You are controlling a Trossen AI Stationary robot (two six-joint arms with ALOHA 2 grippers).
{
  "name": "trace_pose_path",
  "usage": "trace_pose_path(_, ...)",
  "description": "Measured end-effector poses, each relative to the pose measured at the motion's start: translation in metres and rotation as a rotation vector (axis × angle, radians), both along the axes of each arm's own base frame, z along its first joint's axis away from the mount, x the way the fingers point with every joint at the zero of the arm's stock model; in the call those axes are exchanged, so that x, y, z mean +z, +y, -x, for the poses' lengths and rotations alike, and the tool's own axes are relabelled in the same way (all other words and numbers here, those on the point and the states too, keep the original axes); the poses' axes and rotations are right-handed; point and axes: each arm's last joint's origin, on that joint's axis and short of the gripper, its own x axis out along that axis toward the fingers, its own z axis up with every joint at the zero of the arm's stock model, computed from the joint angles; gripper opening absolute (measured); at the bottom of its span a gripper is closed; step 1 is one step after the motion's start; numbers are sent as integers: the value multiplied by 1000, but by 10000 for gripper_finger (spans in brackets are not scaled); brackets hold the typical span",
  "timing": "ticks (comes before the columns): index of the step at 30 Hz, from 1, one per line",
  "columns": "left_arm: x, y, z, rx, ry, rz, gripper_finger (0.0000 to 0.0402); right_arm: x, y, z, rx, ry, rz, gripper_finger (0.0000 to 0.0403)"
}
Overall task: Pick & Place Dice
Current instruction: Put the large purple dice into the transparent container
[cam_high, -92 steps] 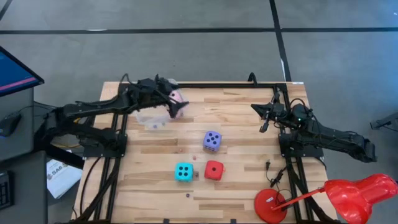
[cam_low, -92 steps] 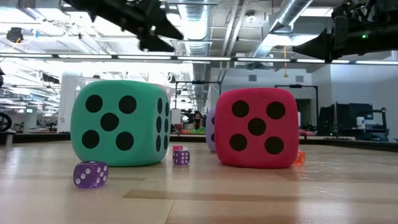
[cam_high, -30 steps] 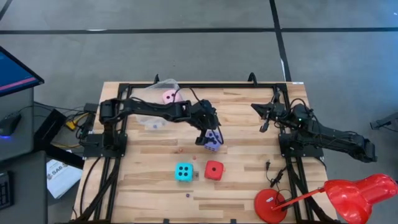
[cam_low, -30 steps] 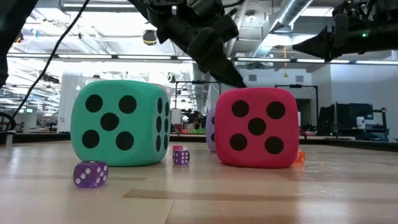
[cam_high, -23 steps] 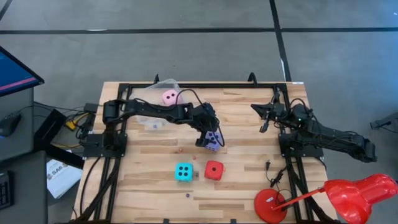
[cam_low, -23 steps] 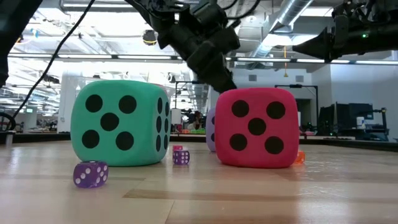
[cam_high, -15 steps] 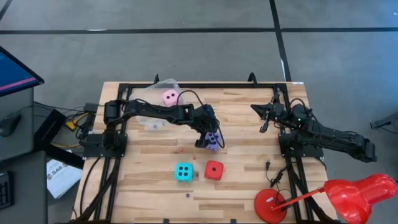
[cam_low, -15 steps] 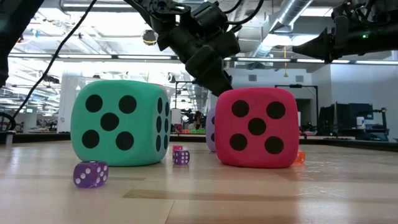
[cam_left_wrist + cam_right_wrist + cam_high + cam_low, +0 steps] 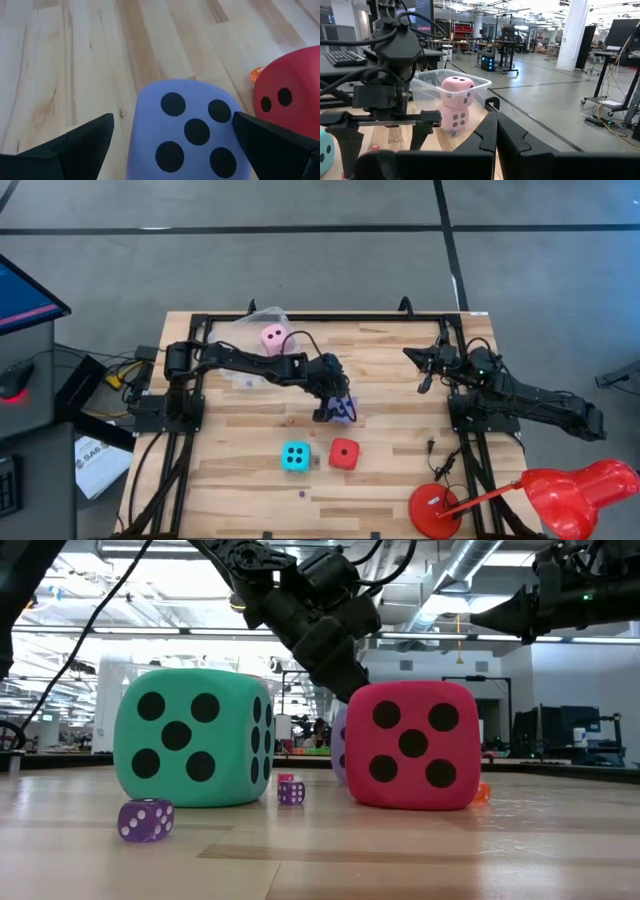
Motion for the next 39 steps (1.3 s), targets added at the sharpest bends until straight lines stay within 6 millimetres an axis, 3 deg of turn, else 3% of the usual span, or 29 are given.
trace_pose_path(6, 6, 2, -1, 11, -47, -37, 398, 0, 0, 0, 0, 0, 0, 0)
trace_pose_path(15, 34, 3, 10, 97, -70, -83, 398, 0, 1, 0, 5, 0, 0, 0)
trace_pose_path(26, 18, -6, 6, 70, -20, -73, 398, 0, 1, 0, 6, 0, 0, 0)
trace_pose_path(39, 16, -6, 7, 64, 3, -60, 398, 0, 1, 0, 6, -1, -3, 0)
